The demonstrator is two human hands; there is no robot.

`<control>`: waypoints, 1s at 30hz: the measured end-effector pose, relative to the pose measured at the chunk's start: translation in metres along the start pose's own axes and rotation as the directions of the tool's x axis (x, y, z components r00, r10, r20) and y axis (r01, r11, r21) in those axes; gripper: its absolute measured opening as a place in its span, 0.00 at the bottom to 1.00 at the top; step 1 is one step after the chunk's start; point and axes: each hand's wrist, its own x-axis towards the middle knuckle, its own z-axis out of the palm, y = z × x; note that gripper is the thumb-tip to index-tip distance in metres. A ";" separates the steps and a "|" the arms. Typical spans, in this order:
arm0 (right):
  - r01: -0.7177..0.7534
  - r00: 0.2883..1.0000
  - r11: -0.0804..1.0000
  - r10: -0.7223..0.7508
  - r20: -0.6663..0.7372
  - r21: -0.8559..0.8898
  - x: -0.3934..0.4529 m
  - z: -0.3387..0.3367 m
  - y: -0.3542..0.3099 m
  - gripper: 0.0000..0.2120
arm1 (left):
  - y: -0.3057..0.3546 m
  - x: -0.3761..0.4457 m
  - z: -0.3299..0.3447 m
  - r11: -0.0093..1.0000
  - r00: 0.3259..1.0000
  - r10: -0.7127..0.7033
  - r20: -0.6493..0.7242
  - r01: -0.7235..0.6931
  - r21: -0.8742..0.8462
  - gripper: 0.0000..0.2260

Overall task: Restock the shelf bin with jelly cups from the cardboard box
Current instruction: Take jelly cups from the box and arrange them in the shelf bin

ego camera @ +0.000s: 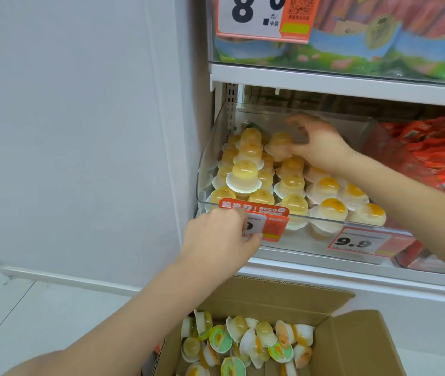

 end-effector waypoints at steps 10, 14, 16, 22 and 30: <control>0.514 0.846 0.836 -0.457 0.274 -0.193 -0.243 0.053 0.017 0.13 | -0.008 -0.044 0.058 0.955 0.835 0.083 0.544 -0.223 0.197 0.13; 0.378 0.734 0.912 -0.190 0.652 -0.161 -0.292 0.125 0.045 0.13 | -0.038 -0.079 0.115 0.939 0.698 -0.033 0.715 -0.223 0.261 0.11; 0.290 0.649 0.939 -0.049 0.759 -0.187 -0.301 0.158 0.054 0.13 | -0.054 -0.092 0.147 0.939 0.633 -0.093 0.768 -0.202 0.280 0.11; -0.151 0.584 0.948 0.314 0.748 -0.280 -0.316 0.236 0.085 0.21 | -0.077 -0.117 0.236 0.971 0.578 -0.107 0.809 -0.114 0.210 0.16; 0.042 0.616 0.893 0.329 0.716 -0.447 -0.317 0.302 0.114 0.33 | -0.070 -0.123 0.345 0.918 0.455 -0.346 0.821 0.345 0.196 0.26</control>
